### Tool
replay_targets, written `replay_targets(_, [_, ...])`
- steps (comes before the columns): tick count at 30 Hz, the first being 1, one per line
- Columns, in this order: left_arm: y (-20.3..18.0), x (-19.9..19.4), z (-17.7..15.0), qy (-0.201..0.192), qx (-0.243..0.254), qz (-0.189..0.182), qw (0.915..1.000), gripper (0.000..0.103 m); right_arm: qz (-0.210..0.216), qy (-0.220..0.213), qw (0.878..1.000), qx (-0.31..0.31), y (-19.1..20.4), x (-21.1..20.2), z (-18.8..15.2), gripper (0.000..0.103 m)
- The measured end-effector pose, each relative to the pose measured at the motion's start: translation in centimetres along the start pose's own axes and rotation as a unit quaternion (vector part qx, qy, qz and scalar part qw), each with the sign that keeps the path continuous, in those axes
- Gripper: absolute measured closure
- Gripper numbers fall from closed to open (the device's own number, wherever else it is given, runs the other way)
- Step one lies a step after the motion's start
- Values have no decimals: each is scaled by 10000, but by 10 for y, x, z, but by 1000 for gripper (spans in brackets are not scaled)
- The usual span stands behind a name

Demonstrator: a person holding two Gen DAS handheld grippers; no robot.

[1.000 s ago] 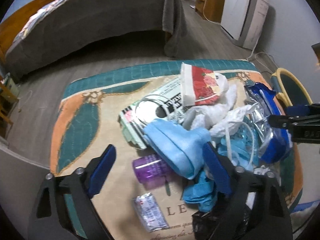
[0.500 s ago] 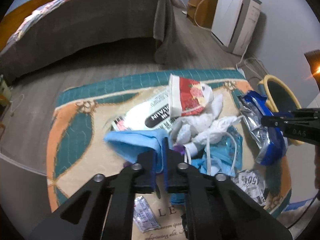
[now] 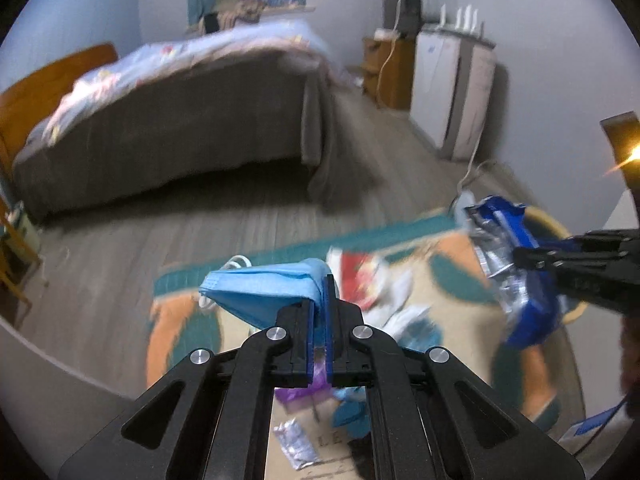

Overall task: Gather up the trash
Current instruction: 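Carry the wipes pack into the bin and open the right tool while the left tool holds the mask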

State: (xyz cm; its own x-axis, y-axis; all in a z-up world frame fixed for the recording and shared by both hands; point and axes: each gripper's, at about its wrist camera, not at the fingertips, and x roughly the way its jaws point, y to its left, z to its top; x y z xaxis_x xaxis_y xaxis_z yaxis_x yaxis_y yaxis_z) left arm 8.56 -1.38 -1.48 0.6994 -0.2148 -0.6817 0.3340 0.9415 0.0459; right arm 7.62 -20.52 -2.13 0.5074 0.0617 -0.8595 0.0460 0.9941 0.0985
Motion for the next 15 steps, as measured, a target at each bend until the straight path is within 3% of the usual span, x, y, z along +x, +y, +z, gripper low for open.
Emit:
replay_targets(5, [-33,-38,40,-460,414,-202,9979,99,130,-509,9985,161,-7,-43,12,81])
replay_targets(9, [-63,-55,50,-707,843,-330,9934,99,142,-730,9969,244,-25,-62,16,81])
replay_targets(15, [-91,-40,47,-646,577,-810,9929,99,112,-715,9968,326,-56,-63,14,81])
